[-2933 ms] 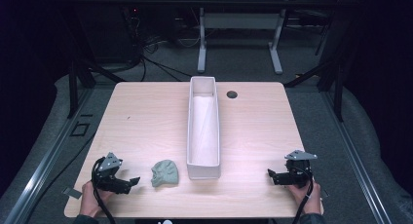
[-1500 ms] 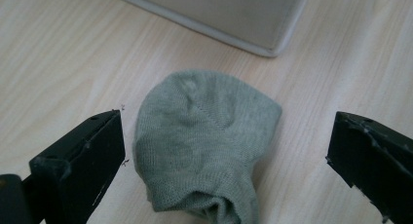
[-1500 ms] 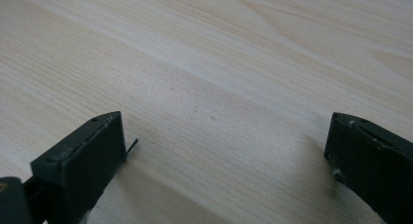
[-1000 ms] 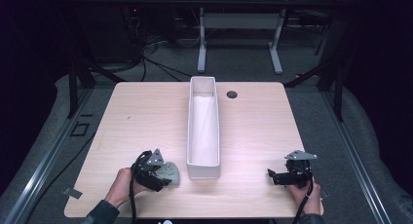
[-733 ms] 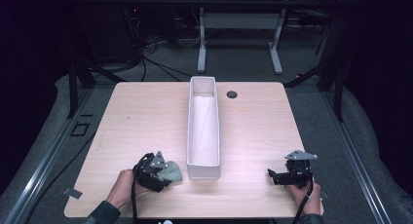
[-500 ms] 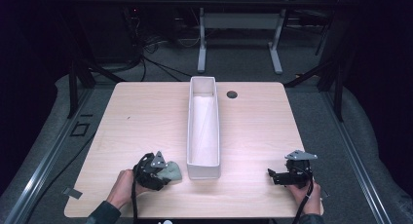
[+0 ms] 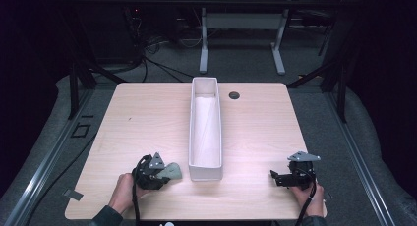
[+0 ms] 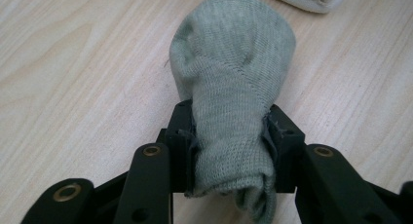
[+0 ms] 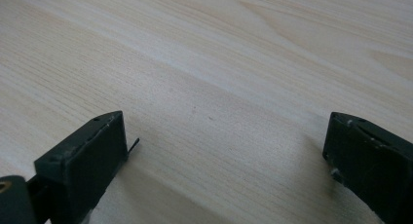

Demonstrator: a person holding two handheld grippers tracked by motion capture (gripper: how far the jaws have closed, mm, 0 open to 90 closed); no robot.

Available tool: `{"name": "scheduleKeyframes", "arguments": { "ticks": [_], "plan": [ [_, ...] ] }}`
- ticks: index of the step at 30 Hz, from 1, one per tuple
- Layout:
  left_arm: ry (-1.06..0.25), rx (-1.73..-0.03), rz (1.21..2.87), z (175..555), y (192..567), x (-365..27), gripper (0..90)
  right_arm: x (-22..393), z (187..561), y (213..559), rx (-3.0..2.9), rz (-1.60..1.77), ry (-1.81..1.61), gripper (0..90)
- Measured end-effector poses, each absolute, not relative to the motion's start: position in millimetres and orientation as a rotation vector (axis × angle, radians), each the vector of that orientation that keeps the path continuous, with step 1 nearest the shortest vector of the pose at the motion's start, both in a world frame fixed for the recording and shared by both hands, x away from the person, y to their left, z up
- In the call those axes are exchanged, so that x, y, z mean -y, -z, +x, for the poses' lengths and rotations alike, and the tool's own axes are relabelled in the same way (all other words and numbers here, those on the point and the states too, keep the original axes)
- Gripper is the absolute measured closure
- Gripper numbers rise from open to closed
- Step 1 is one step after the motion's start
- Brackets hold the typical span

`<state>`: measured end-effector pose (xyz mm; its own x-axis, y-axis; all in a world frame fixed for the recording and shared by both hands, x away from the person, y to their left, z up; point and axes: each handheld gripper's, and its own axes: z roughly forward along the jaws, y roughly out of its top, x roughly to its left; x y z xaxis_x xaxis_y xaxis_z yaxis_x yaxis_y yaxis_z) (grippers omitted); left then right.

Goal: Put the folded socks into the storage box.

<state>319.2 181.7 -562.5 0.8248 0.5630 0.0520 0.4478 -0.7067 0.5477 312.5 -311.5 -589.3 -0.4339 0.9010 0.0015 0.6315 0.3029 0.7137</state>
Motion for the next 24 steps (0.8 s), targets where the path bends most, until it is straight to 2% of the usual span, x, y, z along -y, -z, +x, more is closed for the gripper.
{"name": "scheduleKeyframes", "arguments": {
  "ticks": [24],
  "plan": [
    [-0.276,-0.776,2.466,320.0,556.5,-185.2,65.3,310.4,311.3,589.4,-2.164,1.377,-0.911,2.3]
  ]
}}
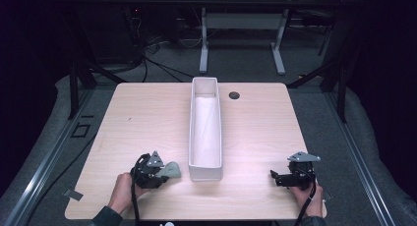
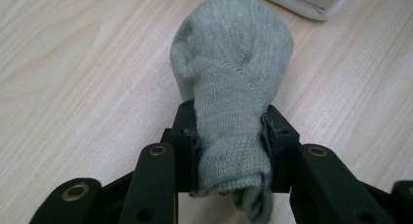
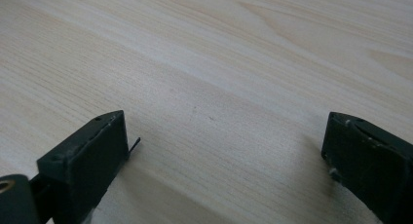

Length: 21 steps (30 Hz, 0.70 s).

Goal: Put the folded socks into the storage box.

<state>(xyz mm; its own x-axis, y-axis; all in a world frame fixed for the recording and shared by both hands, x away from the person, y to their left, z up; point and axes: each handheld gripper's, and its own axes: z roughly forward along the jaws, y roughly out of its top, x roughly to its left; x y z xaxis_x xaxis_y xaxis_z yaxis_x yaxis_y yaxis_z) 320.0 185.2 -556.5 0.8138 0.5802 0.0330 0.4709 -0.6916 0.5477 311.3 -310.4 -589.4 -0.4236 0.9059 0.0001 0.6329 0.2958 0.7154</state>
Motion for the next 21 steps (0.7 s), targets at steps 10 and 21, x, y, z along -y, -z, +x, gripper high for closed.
{"name": "scheduleKeyframes", "arguments": {
  "ticks": [10,21],
  "plan": [
    [-0.27,-0.772,2.457,321,544,-188,65.3,309,312,590,-2.182,1.374,-0.915,0.0],
    [-0.281,-0.774,2.454,321,530,-195,65.3,308,313,589,-2.186,1.375,-0.907,0.0]
  ]
}}
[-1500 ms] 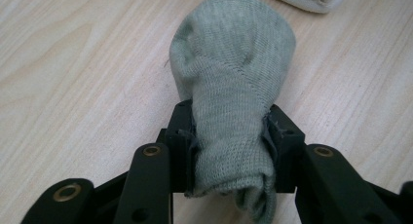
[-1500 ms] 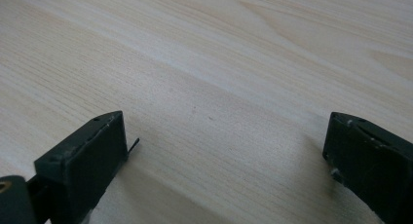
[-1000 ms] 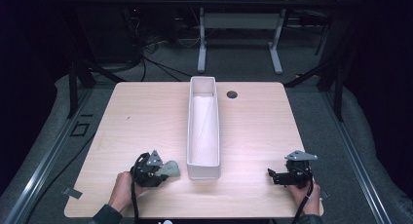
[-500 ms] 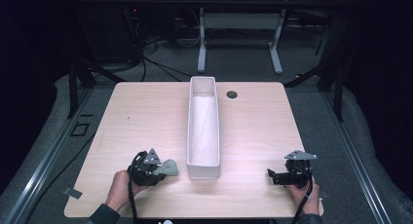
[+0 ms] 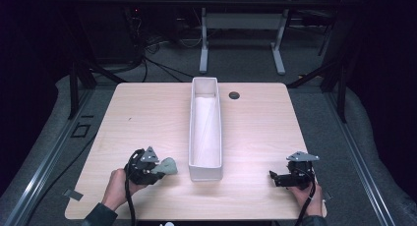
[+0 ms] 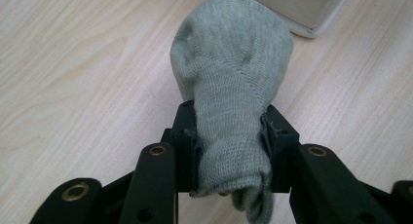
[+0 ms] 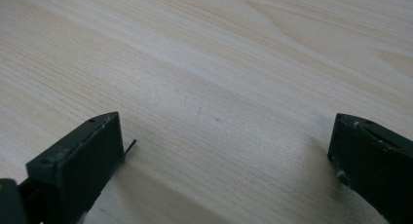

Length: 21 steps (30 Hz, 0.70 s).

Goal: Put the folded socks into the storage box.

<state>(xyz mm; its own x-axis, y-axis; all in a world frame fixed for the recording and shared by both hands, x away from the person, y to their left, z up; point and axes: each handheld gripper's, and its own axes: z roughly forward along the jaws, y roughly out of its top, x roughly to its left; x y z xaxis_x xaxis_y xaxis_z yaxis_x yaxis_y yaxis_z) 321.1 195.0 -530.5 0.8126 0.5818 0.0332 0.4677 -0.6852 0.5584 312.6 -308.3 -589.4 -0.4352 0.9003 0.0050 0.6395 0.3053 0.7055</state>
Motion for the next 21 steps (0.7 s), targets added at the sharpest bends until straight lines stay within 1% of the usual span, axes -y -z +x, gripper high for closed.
{"name": "scheduleKeyframes", "arguments": {
  "ticks": [21],
  "plan": [
    [-0.298,-0.762,2.443,323,502,-200,65.4,306,314,589,-2.164,1.396,-0.896,0.0]
  ]
}}
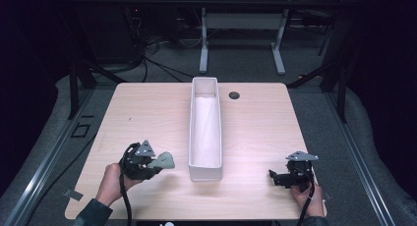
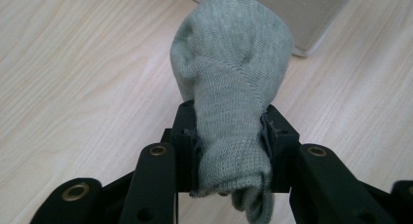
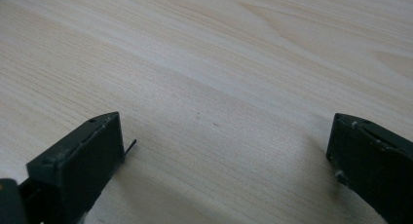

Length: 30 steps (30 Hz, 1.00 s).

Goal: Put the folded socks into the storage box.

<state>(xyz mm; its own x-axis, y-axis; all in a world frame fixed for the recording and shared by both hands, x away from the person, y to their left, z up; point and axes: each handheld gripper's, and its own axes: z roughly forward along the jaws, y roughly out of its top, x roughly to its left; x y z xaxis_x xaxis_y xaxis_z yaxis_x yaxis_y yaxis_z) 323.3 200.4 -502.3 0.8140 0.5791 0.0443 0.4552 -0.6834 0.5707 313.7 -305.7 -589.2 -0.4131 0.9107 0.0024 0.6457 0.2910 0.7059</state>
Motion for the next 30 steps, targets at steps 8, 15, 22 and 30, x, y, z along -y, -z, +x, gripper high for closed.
{"name": "scheduleKeyframes", "arguments": {
  "ticks": [8,15,22,30],
  "plan": [
    [-0.314,-0.756,2.441,322,490,-203,65.4,306,313,589,-2.166,1.397,-0.898,0.0],
    [-0.327,-0.753,2.443,322,483,-203,65.3,306,313,589,-2.167,1.397,-0.899,0.0],
    [-0.342,-0.744,2.434,323,472,-203,65.3,306,313,589,-2.166,1.394,-0.9,0.0],
    [-0.358,-0.735,2.431,324,460,-203,65.3,306,313,589,-2.167,1.396,-0.899,0.0]
  ]
}}
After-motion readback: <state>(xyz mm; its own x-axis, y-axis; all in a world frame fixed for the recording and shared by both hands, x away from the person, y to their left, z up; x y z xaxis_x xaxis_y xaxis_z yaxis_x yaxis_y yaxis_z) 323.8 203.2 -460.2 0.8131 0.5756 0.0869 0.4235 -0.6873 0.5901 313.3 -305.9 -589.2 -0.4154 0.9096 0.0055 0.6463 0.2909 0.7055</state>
